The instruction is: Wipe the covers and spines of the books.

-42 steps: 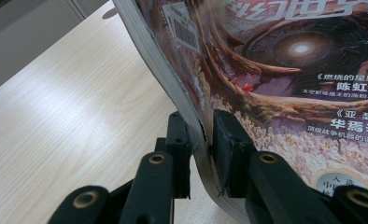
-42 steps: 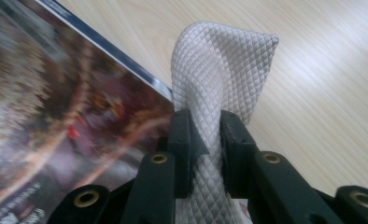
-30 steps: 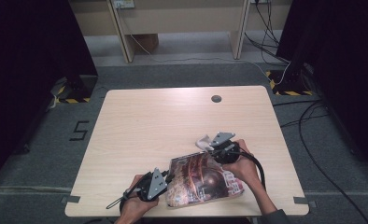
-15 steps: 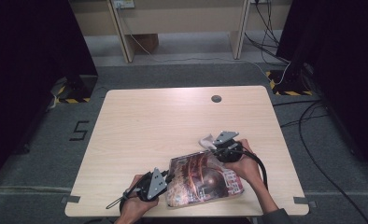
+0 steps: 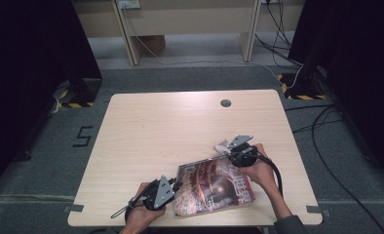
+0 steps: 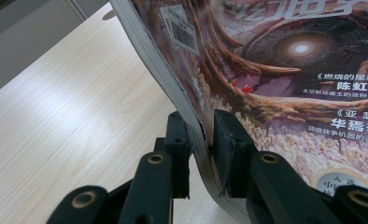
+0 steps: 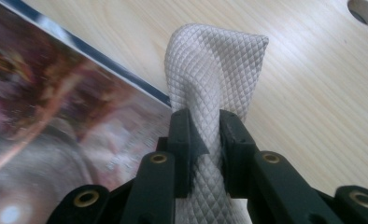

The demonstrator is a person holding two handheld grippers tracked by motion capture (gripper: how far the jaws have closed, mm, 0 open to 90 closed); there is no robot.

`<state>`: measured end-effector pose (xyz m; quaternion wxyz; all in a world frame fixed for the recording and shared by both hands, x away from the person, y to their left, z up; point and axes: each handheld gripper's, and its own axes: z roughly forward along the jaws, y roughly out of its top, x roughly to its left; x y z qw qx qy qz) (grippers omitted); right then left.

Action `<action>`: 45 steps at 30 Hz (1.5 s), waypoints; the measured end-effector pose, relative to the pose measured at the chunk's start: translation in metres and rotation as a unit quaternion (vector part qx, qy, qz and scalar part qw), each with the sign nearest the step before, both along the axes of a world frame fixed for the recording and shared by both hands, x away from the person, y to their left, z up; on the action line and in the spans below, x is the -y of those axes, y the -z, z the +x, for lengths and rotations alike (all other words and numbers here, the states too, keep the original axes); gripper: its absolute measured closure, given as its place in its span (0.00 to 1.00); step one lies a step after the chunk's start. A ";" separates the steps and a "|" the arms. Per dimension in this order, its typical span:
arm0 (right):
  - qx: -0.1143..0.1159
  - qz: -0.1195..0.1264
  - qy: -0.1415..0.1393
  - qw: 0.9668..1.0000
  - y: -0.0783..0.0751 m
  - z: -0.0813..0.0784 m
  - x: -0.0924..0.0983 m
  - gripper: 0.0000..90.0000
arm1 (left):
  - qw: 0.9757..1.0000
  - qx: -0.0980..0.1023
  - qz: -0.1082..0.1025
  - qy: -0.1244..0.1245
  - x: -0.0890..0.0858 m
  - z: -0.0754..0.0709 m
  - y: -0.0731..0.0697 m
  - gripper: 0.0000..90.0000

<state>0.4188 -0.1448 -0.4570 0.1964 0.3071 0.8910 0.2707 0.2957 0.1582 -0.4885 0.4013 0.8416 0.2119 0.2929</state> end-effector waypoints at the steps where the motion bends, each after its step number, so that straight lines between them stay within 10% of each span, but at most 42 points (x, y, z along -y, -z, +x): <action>1: -0.002 -0.001 0.003 1.000 0.001 0.002 0.002 0.85 | 1.000 0.000 0.000 0.000 0.000 0.000 0.000 0.85; 45: -0.019 0.019 0.014 1.000 0.008 0.010 0.017 0.85 | 1.000 0.000 0.001 0.002 0.000 -0.001 0.000 0.84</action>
